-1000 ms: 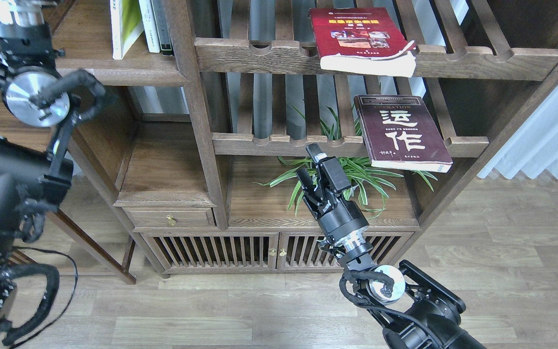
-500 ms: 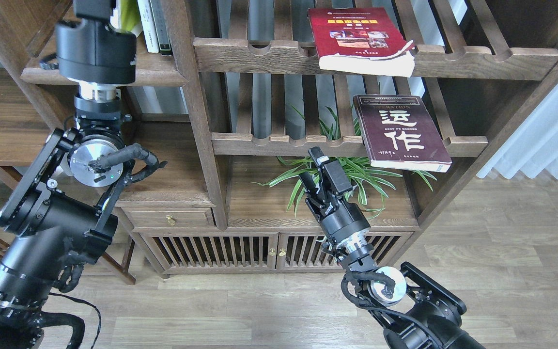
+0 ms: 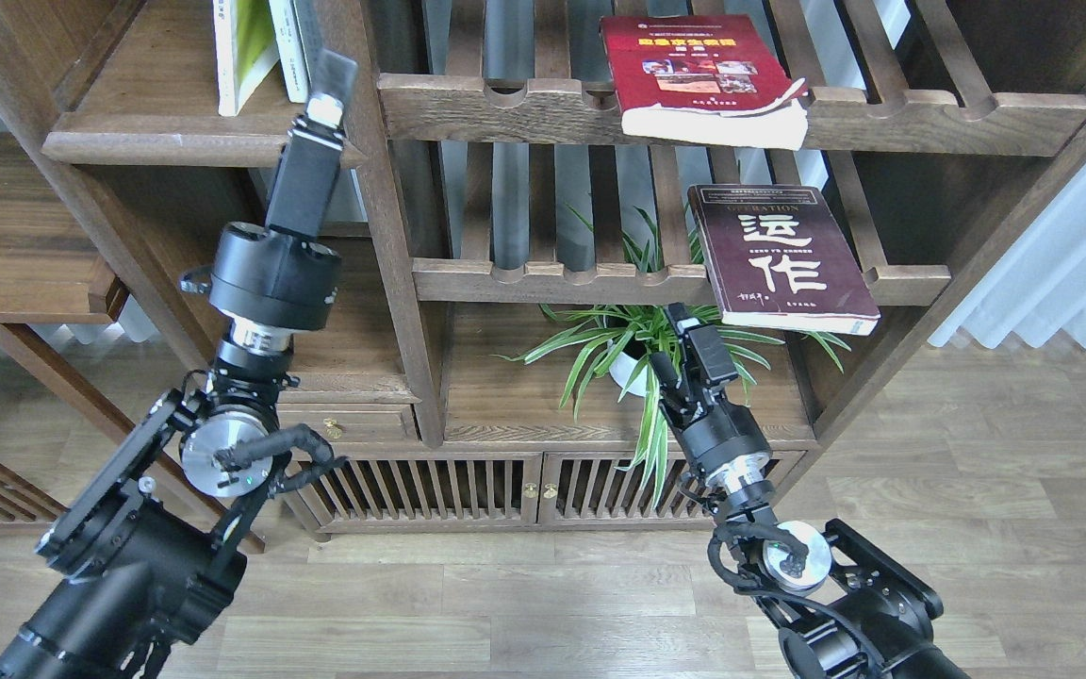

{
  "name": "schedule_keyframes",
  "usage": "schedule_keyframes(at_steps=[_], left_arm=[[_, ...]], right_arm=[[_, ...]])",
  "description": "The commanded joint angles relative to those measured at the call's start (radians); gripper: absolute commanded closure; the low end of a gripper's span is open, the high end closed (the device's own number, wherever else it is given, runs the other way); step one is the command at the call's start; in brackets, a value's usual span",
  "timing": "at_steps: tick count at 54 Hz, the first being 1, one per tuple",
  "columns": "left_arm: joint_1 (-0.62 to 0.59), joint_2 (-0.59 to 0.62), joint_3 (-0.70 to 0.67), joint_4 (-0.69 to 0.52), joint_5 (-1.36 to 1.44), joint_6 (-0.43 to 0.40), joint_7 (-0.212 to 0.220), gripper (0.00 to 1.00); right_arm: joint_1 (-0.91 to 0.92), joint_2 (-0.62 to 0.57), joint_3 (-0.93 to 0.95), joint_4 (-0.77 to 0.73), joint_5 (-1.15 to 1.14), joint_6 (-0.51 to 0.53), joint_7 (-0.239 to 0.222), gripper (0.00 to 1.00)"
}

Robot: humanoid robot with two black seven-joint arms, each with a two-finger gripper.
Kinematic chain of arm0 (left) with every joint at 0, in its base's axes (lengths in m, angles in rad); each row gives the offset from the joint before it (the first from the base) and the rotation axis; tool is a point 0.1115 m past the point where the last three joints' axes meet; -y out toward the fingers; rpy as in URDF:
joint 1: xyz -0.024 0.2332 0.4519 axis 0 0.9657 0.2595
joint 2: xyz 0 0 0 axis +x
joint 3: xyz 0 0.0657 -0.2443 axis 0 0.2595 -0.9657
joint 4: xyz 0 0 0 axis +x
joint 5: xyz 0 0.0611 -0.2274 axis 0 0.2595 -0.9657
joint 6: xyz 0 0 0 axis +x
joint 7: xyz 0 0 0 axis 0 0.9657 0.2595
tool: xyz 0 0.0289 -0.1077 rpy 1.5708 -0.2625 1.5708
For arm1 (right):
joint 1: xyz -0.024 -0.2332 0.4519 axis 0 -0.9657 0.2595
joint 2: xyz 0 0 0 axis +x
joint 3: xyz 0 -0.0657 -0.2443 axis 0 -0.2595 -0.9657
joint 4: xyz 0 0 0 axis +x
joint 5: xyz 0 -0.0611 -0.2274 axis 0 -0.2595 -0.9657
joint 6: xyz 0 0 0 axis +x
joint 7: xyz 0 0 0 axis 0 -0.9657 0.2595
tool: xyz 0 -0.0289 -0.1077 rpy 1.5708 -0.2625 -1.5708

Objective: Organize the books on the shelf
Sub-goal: 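Withdraw the left gripper from the upper shelf and lower it, then move the right gripper to the maroon book's lower edge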

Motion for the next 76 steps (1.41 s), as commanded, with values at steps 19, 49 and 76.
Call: schedule_keyframes(at_steps=[19,49,76], left_arm=[[0.105,0.0,0.022,0.035,0.002,0.0,0.057,0.0],[0.127,0.018,0.041,0.035,-0.006,0.0,0.136,0.0],[0.116,0.011,0.042,0.024,-0.006,0.0,0.147,0.0]], right_arm=[[0.074,-0.077,0.002,-0.11,0.054,0.0,-0.051,0.01],[0.111,-0.089,0.003,-0.127,0.069,0.0,-0.08,0.01],[0.185,-0.071,0.003,-0.205,0.072,-0.131,-0.08,0.01]])
